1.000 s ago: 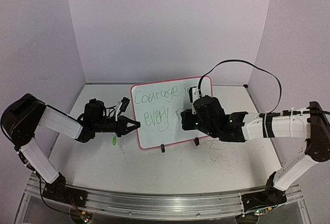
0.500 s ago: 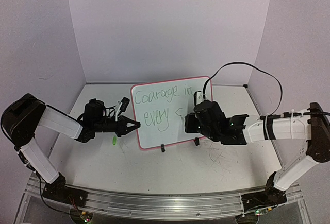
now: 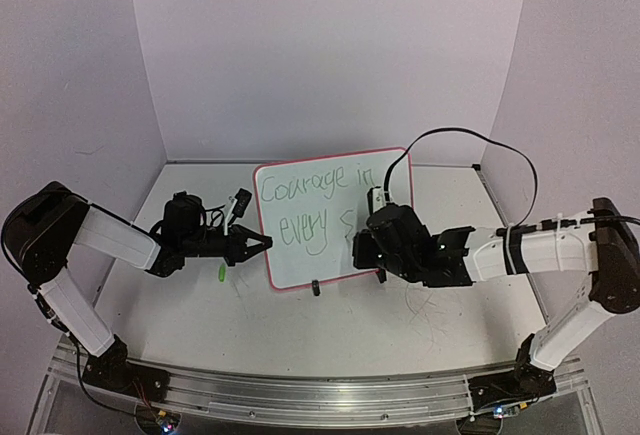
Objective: Write a sentence on the whiteboard
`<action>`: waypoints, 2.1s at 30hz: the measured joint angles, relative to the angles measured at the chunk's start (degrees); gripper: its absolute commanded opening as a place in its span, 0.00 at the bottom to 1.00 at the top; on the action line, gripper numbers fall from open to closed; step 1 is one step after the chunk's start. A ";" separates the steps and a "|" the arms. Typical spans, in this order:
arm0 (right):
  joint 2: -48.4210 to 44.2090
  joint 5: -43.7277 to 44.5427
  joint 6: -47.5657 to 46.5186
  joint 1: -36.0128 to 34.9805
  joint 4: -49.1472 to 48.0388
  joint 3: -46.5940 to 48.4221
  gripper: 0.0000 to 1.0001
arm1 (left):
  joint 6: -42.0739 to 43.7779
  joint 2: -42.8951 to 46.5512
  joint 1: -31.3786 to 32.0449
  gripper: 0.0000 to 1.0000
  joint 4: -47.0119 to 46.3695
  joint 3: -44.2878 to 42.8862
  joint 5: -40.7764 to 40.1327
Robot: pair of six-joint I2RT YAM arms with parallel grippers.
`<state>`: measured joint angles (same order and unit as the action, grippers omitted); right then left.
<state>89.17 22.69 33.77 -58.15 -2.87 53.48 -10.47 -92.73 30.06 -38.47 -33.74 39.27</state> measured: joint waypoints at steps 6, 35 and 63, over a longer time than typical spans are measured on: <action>0.05 0.21 -0.55 -0.27 -0.01 1.72 0.00 | 0.11 0.10 0.06 0.00 0.03 0.00 0.03; -3.45 3.00 -4.38 3.39 -0.68 2.24 0.00 | 0.58 0.22 0.26 0.00 0.05 0.00 -0.05; -3.34 -0.11 -0.65 3.45 -0.43 -2.08 0.00 | 0.08 0.22 0.26 0.00 0.92 -0.40 -0.40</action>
<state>85.82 22.59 33.12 -54.70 -3.30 51.40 -10.39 -92.51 30.33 -37.55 -34.14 38.87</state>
